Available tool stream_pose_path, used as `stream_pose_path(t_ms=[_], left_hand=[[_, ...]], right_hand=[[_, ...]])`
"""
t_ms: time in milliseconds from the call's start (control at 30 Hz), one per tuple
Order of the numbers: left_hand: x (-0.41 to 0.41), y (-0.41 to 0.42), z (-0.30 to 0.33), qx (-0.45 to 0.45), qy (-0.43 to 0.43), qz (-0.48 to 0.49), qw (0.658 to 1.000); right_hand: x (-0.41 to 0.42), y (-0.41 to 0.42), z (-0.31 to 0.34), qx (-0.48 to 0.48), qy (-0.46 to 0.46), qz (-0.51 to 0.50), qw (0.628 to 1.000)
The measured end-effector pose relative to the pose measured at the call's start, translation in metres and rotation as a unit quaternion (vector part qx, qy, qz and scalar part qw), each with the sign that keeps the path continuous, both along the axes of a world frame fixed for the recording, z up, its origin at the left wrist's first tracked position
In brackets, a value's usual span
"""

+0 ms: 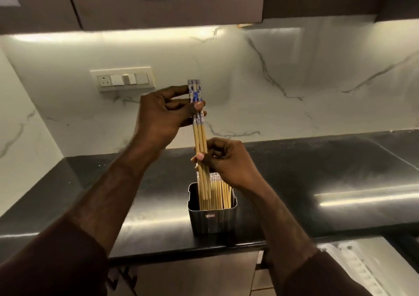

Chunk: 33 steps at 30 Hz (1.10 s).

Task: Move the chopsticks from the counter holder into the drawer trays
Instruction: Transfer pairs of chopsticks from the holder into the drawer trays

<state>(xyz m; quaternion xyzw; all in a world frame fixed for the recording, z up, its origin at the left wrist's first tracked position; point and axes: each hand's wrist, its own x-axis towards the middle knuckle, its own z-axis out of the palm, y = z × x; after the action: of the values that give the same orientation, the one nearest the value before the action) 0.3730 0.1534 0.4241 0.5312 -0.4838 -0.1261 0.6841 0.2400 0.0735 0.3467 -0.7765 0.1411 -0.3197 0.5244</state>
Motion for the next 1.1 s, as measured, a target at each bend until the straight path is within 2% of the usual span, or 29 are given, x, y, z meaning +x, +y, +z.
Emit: stream_pose_path(t_ms=[233,567,833,1100], left_hand=[[-0.084,0.041,-0.001,-0.011,0.01,-0.125,0.992],[-0.226,0.058,-0.045,0.054,0.065,-0.249,0.965],[-0.357,0.017,-0.07,0.096,0.066,-0.278,0.953],[-0.452,-0.056,-0.124,0.151,0.12,-0.227,0.954]], right_hand=[[-0.103,0.056,0.003,0.019,0.007,-0.059,0.998],[-0.266,0.105,-0.028,0.046,0.049,-0.152,0.986],[-0.399,0.077,-0.052,0.097,0.064,-0.195,0.974],[-0.494,0.003,-0.105,0.16,0.112,-0.199,0.96]])
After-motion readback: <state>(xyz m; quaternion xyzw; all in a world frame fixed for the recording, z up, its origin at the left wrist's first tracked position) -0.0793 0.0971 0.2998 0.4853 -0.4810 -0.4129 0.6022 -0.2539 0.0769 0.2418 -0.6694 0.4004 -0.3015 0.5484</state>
